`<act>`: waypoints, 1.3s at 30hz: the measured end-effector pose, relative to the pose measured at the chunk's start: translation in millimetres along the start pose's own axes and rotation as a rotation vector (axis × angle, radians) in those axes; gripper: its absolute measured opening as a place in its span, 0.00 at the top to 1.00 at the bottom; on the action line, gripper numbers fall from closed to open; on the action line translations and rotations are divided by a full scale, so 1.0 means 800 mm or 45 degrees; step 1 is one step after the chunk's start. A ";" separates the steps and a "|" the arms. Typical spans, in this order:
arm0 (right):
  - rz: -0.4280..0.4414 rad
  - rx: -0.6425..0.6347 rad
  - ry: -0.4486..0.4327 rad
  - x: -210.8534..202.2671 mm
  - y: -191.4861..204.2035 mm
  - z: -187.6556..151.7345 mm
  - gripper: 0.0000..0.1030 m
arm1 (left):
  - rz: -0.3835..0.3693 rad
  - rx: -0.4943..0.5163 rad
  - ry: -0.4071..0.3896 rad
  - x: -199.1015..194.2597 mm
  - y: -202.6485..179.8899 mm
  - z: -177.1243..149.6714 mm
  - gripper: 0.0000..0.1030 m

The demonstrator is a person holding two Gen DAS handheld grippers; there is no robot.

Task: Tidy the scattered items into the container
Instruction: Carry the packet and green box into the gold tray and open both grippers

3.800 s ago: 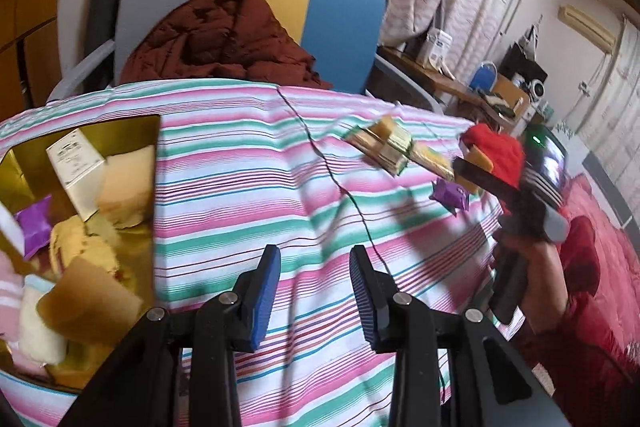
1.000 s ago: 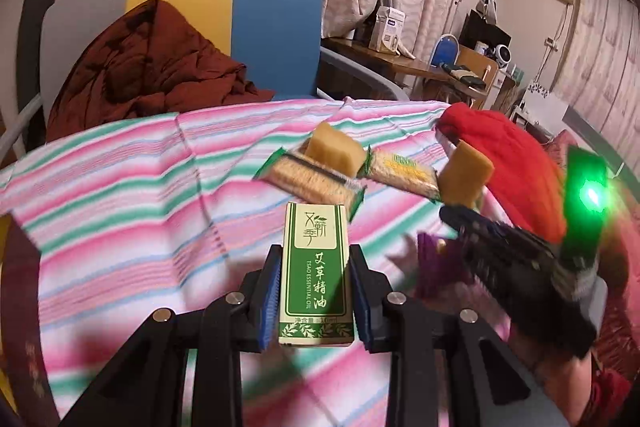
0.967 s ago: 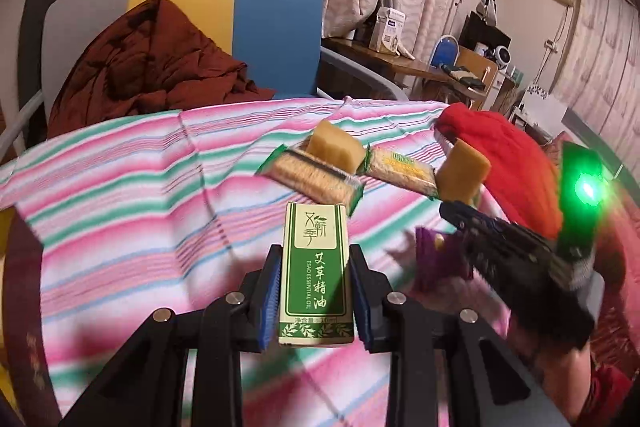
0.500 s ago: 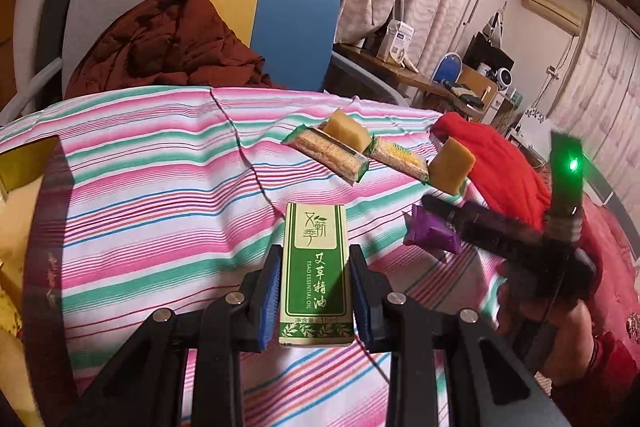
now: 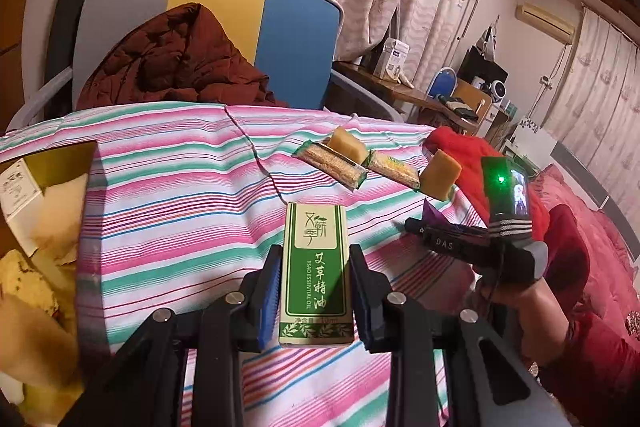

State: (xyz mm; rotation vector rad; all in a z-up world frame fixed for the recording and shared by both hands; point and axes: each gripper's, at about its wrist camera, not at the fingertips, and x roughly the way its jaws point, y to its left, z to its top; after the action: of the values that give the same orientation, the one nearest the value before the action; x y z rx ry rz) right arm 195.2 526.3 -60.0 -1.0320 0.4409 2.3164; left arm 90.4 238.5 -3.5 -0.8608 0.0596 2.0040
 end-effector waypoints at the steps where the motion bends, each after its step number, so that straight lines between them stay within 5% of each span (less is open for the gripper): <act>1: -0.004 -0.010 0.002 -0.001 0.000 -0.001 0.66 | 0.002 0.000 -0.011 -0.006 0.002 -0.001 0.70; 5: -0.014 -0.022 -0.004 -0.008 0.005 -0.007 0.67 | 0.017 -0.017 -0.036 -0.024 0.013 -0.004 0.70; 13: 0.144 -0.078 -0.043 -0.043 0.068 -0.011 0.67 | 0.072 -0.095 -0.084 -0.058 0.050 -0.010 0.70; 28: 0.746 -0.386 -0.037 -0.107 0.334 -0.003 0.66 | 0.321 -0.337 -0.249 -0.170 0.173 -0.030 0.70; 39: 0.946 -0.631 0.108 -0.098 0.509 -0.013 0.66 | 0.603 -0.592 -0.217 -0.231 0.295 -0.074 0.70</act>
State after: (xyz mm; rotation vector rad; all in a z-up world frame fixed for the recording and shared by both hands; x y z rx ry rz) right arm -4.8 171.8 21.0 -1.3661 0.3177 3.1594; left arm 2.3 -54.0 -5.2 -1.0269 -0.3419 2.5868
